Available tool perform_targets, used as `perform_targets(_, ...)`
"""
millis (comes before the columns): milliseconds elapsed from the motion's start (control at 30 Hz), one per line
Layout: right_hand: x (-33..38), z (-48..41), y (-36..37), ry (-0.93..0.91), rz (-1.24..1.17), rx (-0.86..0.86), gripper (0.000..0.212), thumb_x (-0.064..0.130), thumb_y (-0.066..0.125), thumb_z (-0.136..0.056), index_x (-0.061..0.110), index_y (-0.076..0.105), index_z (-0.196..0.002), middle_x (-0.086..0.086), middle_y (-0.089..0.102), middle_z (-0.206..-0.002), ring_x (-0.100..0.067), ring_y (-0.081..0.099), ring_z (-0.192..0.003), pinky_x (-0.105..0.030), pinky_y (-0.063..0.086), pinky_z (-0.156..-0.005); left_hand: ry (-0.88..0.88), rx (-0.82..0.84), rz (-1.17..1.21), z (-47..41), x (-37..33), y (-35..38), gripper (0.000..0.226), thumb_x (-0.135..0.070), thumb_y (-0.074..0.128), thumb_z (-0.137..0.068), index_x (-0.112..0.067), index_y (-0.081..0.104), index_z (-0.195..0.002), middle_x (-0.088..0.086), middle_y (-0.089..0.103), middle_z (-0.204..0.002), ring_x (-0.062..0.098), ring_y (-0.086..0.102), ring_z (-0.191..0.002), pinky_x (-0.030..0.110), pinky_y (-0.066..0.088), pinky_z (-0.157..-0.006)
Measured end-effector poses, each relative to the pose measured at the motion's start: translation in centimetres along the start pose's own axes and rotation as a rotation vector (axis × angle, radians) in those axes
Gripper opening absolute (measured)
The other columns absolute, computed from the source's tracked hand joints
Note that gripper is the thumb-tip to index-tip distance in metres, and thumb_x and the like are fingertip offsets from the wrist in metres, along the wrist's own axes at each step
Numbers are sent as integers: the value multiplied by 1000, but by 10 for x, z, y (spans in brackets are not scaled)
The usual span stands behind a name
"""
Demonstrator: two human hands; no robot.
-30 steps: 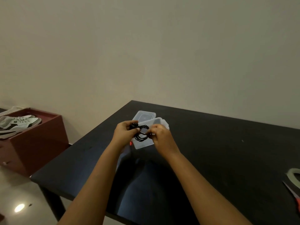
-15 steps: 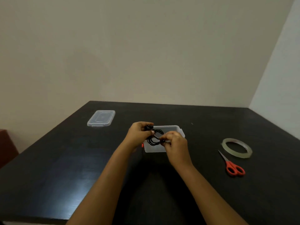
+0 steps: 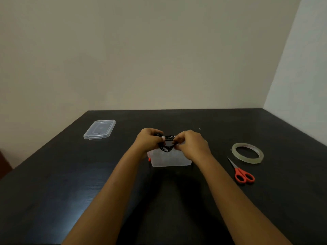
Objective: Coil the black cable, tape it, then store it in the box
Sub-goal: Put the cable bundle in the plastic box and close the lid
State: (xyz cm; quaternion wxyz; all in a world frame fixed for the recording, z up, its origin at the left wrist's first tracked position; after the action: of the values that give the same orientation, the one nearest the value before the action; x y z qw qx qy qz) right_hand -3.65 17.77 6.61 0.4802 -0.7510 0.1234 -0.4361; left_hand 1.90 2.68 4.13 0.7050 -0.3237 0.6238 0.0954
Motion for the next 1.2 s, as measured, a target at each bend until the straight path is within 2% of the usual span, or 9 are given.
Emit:
perform_targets(100,-6,-10,6,26,196,3,21,23,62,-91,34,67,-108,7,67,-107,-18,57,-107,-40,34,-92,-5,-4,-253,-10,-1,10,25,-8,68,-82,-11,65,-107,10,63,-103,15,64,-81,21,54,-62)
perform_targets(233,-11,-20,19,42,364,154,26,19,61,-91,34,67,-111,0,60,-118,-25,47,-120,-46,33,-99,-64,41,-536,-19,0,26,25,-11,66,-85,-8,63,-109,9,61,-103,21,64,-89,33,57,-81)
perform_targets(400,-10,-25,22,25,434,306,41,15,55,-93,28,54,-132,-8,52,-133,-29,37,-129,-49,32,-104,-107,93,-782,-22,3,36,40,-14,65,-84,-11,56,-123,11,57,-118,24,59,-101,36,52,-89)
perform_targets(500,-6,-24,20,22,448,326,43,11,55,-92,26,53,-133,-9,53,-132,-30,42,-127,-49,34,-104,-56,42,-778,-22,-4,30,35,-9,62,-86,-12,59,-121,9,59,-117,22,61,-97,32,54,-84)
perform_targets(700,40,-29,16,-47,196,157,32,13,54,-93,25,60,-122,-3,62,-121,-23,59,-106,-46,46,-97,125,-282,-450,-9,-1,-36,25,-7,58,-87,-20,63,-108,0,61,-110,12,57,-94,25,46,-77)
perform_targets(800,89,-33,39,-174,-13,224,27,17,53,-95,24,63,-119,-1,63,-123,-19,59,-110,-40,48,-98,38,-410,-480,-9,31,-85,23,-10,57,-87,-21,62,-107,2,58,-114,13,54,-93,30,47,-79)
perform_targets(900,135,-40,83,-225,-97,377,27,14,55,-94,18,66,-118,-3,63,-124,-19,59,-111,-32,48,-93,-124,-548,-536,-10,70,-133,32,-16,59,-86,-20,58,-118,11,53,-124,26,52,-110,45,49,-90)
perform_targets(1067,171,-63,155,-181,-54,531,38,15,58,-91,9,56,-128,-13,56,-132,-28,54,-120,-38,44,-101,-210,-693,-625,-15,122,-191,52,-35,53,-89,-20,40,-137,19,36,-142,36,29,-133,52,28,-107)
perform_targets(1200,183,-94,195,-187,51,448,52,16,55,-88,12,44,-139,-12,43,-142,-33,43,-128,-40,41,-104,-184,-733,-594,-34,136,-222,49,-34,44,-91,-27,37,-139,21,37,-142,37,29,-133,53,26,-107)
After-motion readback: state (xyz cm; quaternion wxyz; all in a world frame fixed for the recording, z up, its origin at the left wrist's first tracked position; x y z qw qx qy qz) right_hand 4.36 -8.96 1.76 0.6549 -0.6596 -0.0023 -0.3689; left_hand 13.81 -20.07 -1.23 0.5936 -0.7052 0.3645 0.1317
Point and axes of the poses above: each hand's wrist, its own z-axis away from the middle knuckle, its own y-axis out of the palm, x = y × z, the point moved 6 cm from there along -z, towards the middle knuckle
